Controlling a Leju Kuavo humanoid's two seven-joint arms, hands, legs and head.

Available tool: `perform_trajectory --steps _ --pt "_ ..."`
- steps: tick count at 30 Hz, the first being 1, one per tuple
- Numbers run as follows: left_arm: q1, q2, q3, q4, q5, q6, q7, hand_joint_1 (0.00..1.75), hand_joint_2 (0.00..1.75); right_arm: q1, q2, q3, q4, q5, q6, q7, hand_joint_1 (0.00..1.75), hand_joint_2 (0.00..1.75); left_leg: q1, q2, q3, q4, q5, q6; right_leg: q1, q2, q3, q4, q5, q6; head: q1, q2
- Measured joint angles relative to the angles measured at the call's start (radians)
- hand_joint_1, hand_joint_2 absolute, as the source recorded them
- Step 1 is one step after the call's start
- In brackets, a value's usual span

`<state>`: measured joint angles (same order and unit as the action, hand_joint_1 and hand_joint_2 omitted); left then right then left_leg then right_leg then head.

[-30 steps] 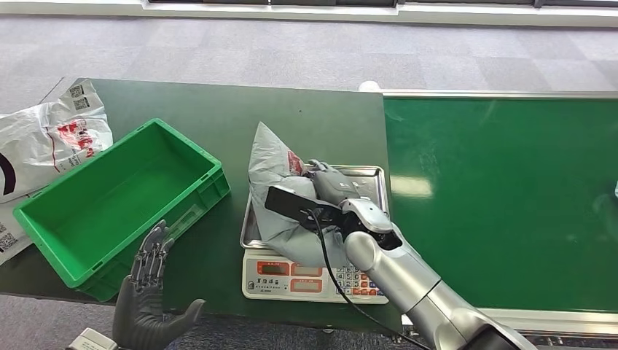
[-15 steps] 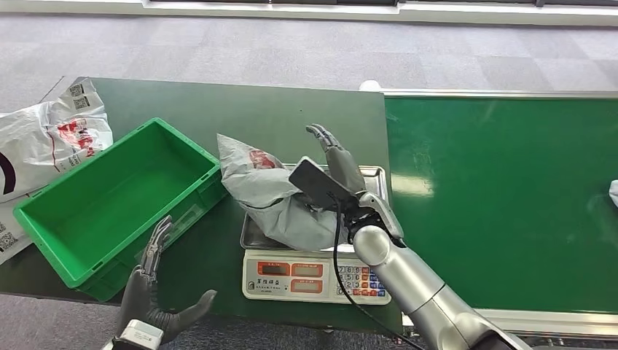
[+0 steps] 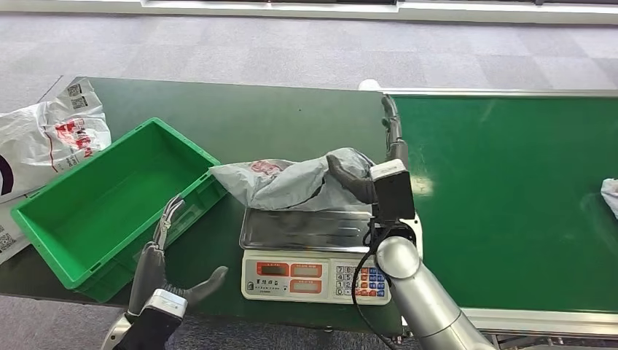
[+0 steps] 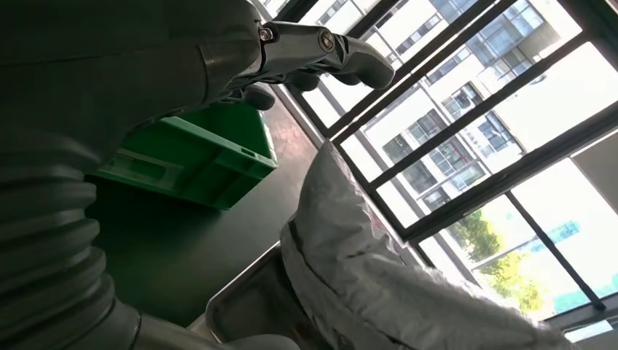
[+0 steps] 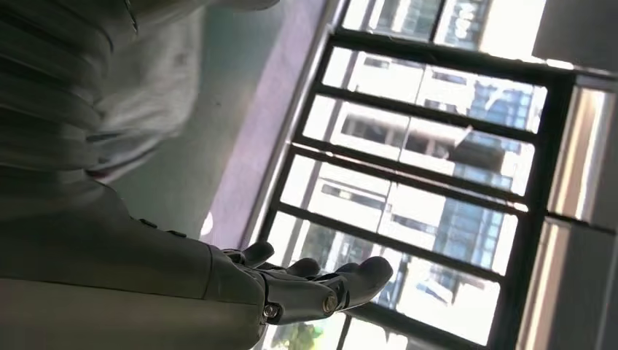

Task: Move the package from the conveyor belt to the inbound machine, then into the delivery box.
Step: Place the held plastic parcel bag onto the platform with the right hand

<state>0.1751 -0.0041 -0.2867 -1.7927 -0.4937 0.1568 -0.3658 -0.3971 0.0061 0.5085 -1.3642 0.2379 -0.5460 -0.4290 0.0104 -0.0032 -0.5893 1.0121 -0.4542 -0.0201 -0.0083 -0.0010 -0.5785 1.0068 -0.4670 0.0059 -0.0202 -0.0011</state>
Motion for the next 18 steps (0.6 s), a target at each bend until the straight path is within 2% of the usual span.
perform_trajectory --steps 3,7,18 --pt "-0.046 0.001 -0.02 0.041 0.014 -0.002 0.015 0.0 1.75 0.044 0.0 -0.008 -0.061 -0.027 -0.078 -0.044 0.0 1.75 0.0 0.001 0.0 0.0 0.0 0.0 0.0 0.0 0.0 0.0 0.0 0.0 0.0 0.0" --pt "-0.08 0.007 -0.047 0.087 0.045 0.0 0.03 0.0 1.75 0.078 -0.007 -0.011 -0.107 -0.059 -0.115 -0.066 0.0 1.75 0.0 0.001 0.0 0.0 0.0 0.0 0.0 0.001 -0.001 0.0 0.0 0.0 0.0 0.0" --pt "-0.12 0.036 -0.148 0.176 -0.006 0.043 0.084 0.0 1.75 0.192 -0.042 -0.014 -0.152 -0.156 -0.039 -0.083 0.0 1.75 0.0 0.001 -0.002 0.0 0.0 0.0 0.0 0.001 -0.002 0.0 0.0 0.0 0.0 0.0"
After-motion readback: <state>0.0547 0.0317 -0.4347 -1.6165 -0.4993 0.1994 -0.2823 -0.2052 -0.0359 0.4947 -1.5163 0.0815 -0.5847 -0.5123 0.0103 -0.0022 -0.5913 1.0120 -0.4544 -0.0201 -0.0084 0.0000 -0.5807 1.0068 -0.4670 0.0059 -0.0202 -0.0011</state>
